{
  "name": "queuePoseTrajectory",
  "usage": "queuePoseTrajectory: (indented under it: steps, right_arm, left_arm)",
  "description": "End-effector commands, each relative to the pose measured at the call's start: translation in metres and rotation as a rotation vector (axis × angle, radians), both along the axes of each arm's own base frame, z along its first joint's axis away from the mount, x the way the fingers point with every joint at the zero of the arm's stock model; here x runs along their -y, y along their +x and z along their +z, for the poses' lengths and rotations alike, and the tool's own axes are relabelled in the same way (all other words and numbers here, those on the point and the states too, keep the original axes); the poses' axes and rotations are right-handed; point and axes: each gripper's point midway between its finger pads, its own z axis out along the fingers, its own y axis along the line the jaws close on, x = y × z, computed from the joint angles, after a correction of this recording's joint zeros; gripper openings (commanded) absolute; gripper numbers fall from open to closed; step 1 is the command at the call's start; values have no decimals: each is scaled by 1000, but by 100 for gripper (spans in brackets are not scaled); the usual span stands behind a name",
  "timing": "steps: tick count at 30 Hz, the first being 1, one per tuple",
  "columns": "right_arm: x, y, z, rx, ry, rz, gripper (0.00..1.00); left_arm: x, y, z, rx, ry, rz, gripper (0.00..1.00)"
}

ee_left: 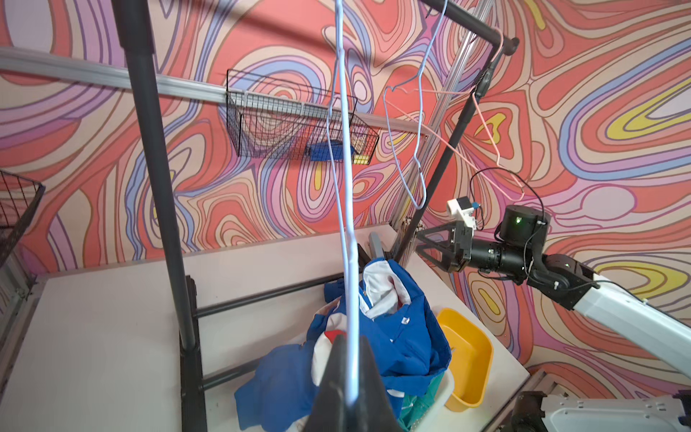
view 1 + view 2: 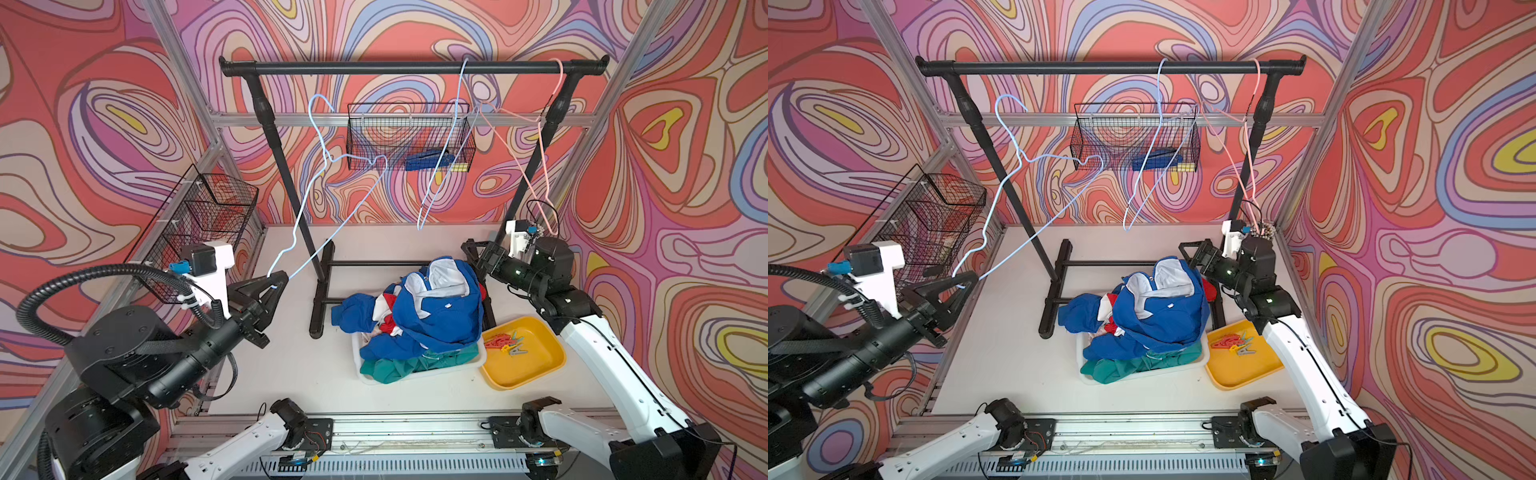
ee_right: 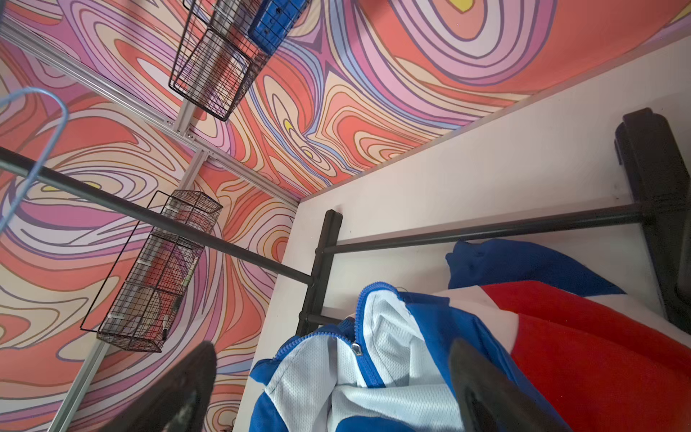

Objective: Remove the clothespins securing jackets to the hanger
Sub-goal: Place the hanger on the clothesline.

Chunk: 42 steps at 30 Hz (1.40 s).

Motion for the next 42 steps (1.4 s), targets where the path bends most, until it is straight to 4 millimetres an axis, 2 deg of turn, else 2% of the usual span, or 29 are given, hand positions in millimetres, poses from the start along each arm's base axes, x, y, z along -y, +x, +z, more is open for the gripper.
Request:
queuePoseTrajectory:
  steps: [1,8,15,20,24,25,29,31,32,34,37,42]
  right_arm:
    - [-3,4,-11,-18,2,12,98]
    - [1,8,-17,-23,-23,-14,98]
    - [6,7,-23,-31,-46,-34,98]
    - [8,6,-27,-38,-59,-44,98]
    - [15,8,-34,-66,-88,-83,98]
    - [18,8,-39,-84,-99,-95,98]
    - [31,17,-66,-206,-89,-127,98]
    - [39,19,-74,-230,-43,-136,98]
    - [45,19,-80,-248,-34,-150,98]
    - [56,17,-91,-279,-38,-183,98]
    - [70,13,-116,-355,-21,-224,98]
    - [74,8,-160,-454,36,-236,98]
  left_arm:
    - [5,11,32,97,10,17,0]
    - [17,56,52,72,-1,122,0]
    - [40,96,45,37,50,163,0]
    - [48,106,25,-12,94,160,0]
    - [48,99,10,-38,93,138,0]
    - [48,97,7,-42,95,129,4]
    - [46,78,-3,-34,109,63,74]
    - [39,66,-11,-32,120,52,96]
    - [35,60,-16,-40,128,51,100]
    - [27,49,-30,-68,139,48,100]
    - [19,37,-61,-136,154,41,100]
    - [19,24,-133,-257,235,-6,100]
